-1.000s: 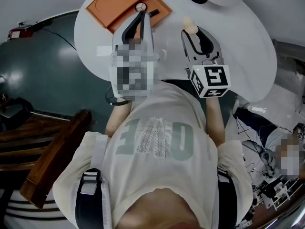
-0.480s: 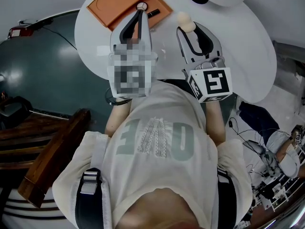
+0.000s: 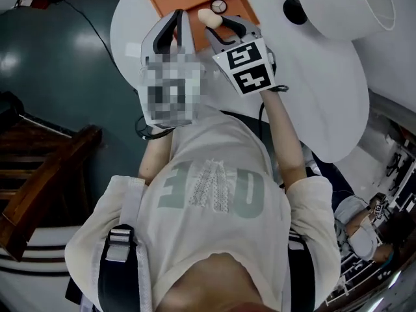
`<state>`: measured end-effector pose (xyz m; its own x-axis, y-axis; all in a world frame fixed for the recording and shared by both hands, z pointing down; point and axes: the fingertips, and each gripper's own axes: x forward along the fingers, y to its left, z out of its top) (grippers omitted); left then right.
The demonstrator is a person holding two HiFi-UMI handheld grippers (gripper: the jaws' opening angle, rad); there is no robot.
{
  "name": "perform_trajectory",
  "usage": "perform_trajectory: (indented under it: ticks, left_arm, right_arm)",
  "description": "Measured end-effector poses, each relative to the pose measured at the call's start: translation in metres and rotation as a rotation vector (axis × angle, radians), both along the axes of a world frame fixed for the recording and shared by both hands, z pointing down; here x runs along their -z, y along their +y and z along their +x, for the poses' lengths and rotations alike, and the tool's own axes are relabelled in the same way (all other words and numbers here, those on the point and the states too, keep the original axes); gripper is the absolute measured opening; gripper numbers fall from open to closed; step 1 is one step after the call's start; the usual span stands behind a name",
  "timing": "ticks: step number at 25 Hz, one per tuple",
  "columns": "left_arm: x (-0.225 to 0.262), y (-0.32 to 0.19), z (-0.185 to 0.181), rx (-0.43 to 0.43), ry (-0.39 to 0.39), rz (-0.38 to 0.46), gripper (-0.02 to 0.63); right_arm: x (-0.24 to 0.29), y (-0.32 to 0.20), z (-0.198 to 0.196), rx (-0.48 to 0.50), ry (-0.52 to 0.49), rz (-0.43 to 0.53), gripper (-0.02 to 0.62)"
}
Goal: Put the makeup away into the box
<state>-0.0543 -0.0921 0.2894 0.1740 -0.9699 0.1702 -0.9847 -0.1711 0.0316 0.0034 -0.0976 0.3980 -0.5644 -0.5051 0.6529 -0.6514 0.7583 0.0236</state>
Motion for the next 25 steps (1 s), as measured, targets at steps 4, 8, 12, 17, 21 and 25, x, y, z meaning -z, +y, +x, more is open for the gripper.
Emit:
perform_trajectory:
  ticks: [4, 8, 12, 17, 21, 25]
  left_arm:
    - [-0.018, 0.0, -0.03, 0.093, -0.026, -0.036, 0.008]
    - [-0.028, 0.001, -0.062, 0.167, 0.009, -0.061, 0.008]
    - [-0.032, 0.0, -0.076, 0.219, 0.018, -0.076, 0.008]
    - [-0.038, -0.002, -0.077, 0.213, 0.028, -0.094, 0.008]
    - [-0.039, -0.004, -0.08, 0.209, 0.028, -0.096, 0.008]
    - [-0.038, -0.005, -0.078, 0.203, 0.027, -0.094, 0.008]
  right_arm:
    - [-0.045, -0.017, -0.026, 0.084, 0.148, -0.139, 0.153]
    - [-0.083, -0.023, -0.032, 0.125, 0.331, -0.252, 0.152]
    - [-0.11, -0.024, -0.041, 0.251, 0.457, -0.294, 0.152]
    - [-0.122, -0.03, -0.047, 0.316, 0.531, -0.237, 0.153]
    - [-0.126, -0.027, -0.044, 0.314, 0.526, -0.233, 0.169]
    - [-0.129, -0.026, -0.039, 0.308, 0.53, -0.21, 0.187]
